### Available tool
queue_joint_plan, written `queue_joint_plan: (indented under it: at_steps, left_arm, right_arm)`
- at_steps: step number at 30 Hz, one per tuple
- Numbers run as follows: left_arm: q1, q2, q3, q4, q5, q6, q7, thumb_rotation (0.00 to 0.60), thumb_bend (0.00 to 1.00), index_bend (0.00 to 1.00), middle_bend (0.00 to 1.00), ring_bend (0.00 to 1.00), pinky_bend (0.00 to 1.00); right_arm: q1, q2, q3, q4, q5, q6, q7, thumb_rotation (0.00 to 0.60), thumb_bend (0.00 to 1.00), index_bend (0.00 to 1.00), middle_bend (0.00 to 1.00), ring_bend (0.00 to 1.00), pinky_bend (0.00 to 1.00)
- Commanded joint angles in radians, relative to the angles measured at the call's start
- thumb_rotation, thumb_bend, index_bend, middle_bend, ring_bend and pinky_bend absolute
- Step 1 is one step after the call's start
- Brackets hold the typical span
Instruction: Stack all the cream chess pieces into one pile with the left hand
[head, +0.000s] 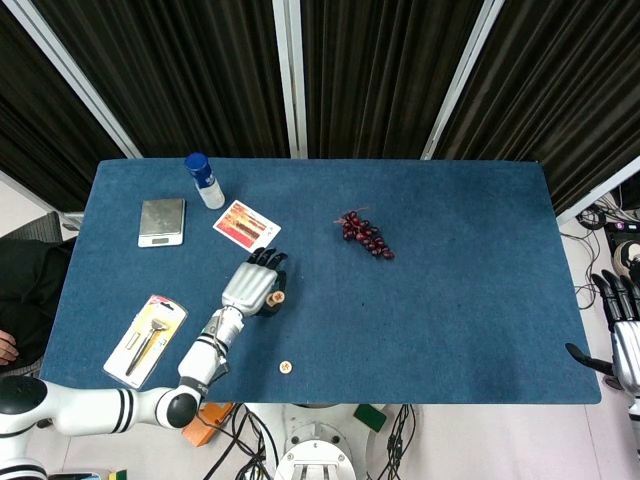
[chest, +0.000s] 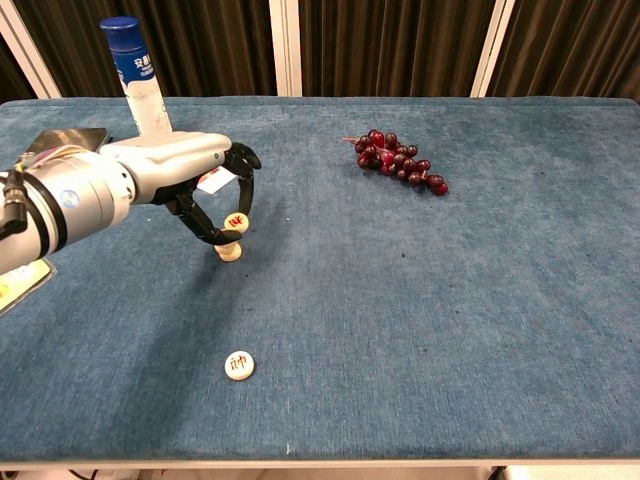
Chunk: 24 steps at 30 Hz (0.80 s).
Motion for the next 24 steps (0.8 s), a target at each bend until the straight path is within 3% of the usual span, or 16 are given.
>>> queue_joint_plan:
  at_steps: [1, 24]
  left_arm:
    - [-0.004, 0.002, 0.004, 0.0, -0.008, -0.001, 0.002, 0.6, 0.31, 0.52, 0.09, 0.0, 0.0]
    - [-0.015, 0.008, 0.025, 0.014, -0.028, 0.003, -0.019, 0.6, 0.3, 0.49, 0.09, 0.0, 0.0]
  right_arm:
    - [0.001, -0.001, 0.0, 0.0, 0.0, -0.001, -0.001, 0.6, 0.17, 0.0, 0.1, 0.0, 0.04]
    - [0.002, 0.002, 0.002, -0.015, 0.003, -0.004, -0.018, 0.6, 0.17, 0.0, 0.1, 0.0, 0.04]
